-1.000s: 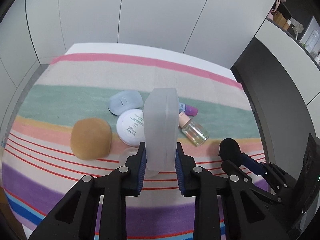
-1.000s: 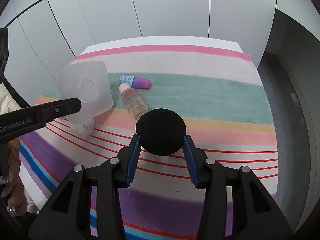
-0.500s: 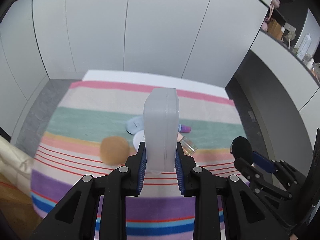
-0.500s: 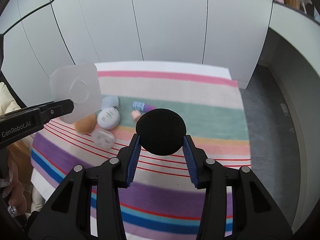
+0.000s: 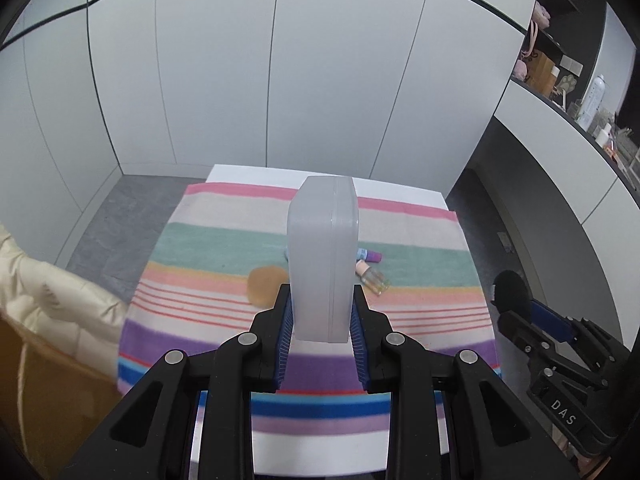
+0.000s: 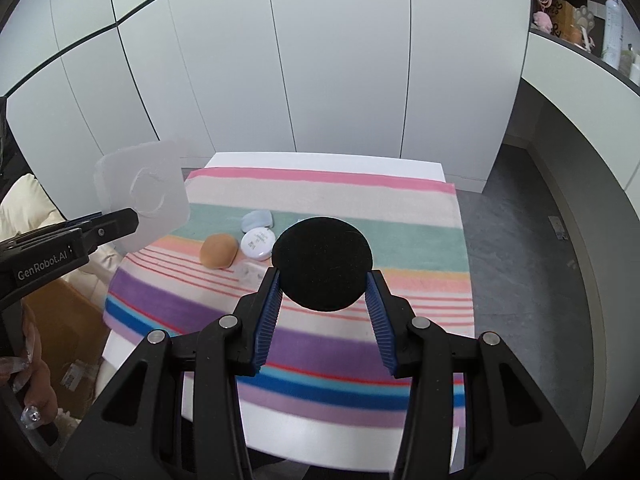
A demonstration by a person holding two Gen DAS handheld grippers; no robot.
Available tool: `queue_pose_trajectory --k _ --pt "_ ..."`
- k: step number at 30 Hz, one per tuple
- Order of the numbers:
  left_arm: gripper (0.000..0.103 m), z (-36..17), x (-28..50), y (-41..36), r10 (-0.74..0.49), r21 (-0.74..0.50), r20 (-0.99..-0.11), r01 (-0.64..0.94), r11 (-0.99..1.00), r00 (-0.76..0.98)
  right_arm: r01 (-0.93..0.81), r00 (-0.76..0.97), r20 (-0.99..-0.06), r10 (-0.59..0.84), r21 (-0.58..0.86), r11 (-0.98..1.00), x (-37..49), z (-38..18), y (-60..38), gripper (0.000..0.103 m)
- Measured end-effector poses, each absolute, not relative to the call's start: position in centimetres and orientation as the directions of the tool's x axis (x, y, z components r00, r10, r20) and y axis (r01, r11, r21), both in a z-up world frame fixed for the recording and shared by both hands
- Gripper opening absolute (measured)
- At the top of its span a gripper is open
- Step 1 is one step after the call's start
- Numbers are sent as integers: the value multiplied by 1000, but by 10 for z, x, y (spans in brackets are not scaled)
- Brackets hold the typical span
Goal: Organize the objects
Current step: 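Lift and carry the case and black sponge with both tools over the cardboard box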
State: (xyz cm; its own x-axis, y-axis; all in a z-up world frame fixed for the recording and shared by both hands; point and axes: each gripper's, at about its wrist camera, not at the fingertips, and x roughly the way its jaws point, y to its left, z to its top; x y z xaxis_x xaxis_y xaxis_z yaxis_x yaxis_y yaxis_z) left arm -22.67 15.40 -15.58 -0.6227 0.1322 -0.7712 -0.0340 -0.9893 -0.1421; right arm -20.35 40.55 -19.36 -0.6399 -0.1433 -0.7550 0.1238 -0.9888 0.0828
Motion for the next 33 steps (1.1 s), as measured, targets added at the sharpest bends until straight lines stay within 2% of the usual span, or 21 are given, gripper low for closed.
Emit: queue_pose_trajectory --k 9,19,23,33 --pt "27 -132 -171 153 171 -172 -759 -61 -983 -628 79 -627 -773 -91 53 -995 -157 -173 413 45" --pt "27 -121 -109 135 129 -152 -753 -21 -988 -645 48 -621 -779 -91 77 -996 -88 -159 420 45" --pt "27 -123 -97 127 122 -154 -759 -6 -988 -639 64 -599 -787 -148 137 -988 -76 -161 421 45" --pt "27 -129 -97 101 110 -178 -766 45 -983 -634 90 -592 -794 -141 109 -990 -70 -161 398 45"
